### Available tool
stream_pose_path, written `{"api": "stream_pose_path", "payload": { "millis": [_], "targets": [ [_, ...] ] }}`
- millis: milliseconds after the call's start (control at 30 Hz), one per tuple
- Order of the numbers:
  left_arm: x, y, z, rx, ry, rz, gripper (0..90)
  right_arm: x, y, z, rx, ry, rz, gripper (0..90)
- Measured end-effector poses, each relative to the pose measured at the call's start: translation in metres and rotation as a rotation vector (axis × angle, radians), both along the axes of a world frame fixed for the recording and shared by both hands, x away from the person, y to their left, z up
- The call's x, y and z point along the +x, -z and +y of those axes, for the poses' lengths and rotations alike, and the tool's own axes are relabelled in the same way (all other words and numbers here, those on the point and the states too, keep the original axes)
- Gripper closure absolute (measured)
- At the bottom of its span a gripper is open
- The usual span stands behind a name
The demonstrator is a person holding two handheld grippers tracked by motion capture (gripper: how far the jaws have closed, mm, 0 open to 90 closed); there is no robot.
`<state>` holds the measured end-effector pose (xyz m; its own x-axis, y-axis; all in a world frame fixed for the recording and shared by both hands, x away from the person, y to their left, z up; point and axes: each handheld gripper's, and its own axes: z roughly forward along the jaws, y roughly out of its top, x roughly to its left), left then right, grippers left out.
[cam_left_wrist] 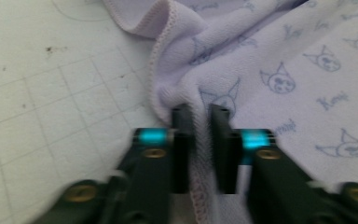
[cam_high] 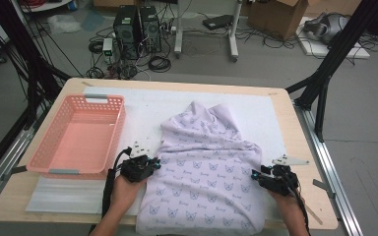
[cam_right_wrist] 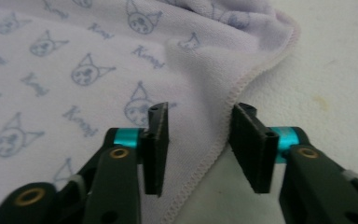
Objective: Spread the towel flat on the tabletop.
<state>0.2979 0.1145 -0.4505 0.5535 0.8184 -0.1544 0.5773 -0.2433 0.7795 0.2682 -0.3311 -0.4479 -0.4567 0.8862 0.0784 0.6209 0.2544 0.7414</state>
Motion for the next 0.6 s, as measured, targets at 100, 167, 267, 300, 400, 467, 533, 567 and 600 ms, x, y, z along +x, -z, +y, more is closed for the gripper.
{"api": "stream_pose_path", "payload": {
  "millis": [100, 167, 267, 300, 400, 467, 533, 567, 600],
  "targets": [
    [-0.007, -0.002, 0.003, 0.029, -0.051, -0.032, 86.8, 0.007, -0.002, 0.001, -0.017, -0.025, -0.007, 87.3],
    [-0.014, -0.004, 0.01, 0.018, -0.08, -0.052, 86.9, 0.016, -0.002, 0.004, -0.023, -0.031, -0.016, 87.9],
    [-0.019, -0.004, 0.018, 0.019, -0.117, -0.077, 87.0, 0.032, 0.0, 0.009, -0.024, -0.016, -0.04, 88.2],
    [-0.018, -0.003, 0.02, 0.019, -0.12, -0.074, 86.9, 0.037, 0.001, 0.011, -0.037, -0.015, -0.054, 88.2],
    [-0.011, 0.001, 0.023, 0.0, -0.138, -0.041, 86.5, 0.046, 0.001, 0.015, -0.062, 0.041, -0.077, 88.4],
    [-0.011, 0.0, 0.024, -0.04, -0.133, -0.045, 80.6, 0.047, 0.001, 0.012, -0.027, 0.048, -0.057, 87.0],
    [-0.012, 0.0, 0.026, -0.08, -0.131, -0.022, 60.7, 0.04, -0.002, 0.011, -0.016, 0.043, -0.072, 83.2],
    [-0.015, 0.0, 0.028, -0.092, -0.112, -0.024, 57.9, 0.036, -0.004, 0.01, -0.016, 0.038, -0.079, 78.4],
    [-0.017, 0.0, 0.028, -0.1, -0.105, -0.024, 55.2, 0.031, -0.006, 0.008, -0.012, 0.036, -0.087, 73.5]
  ]
}}
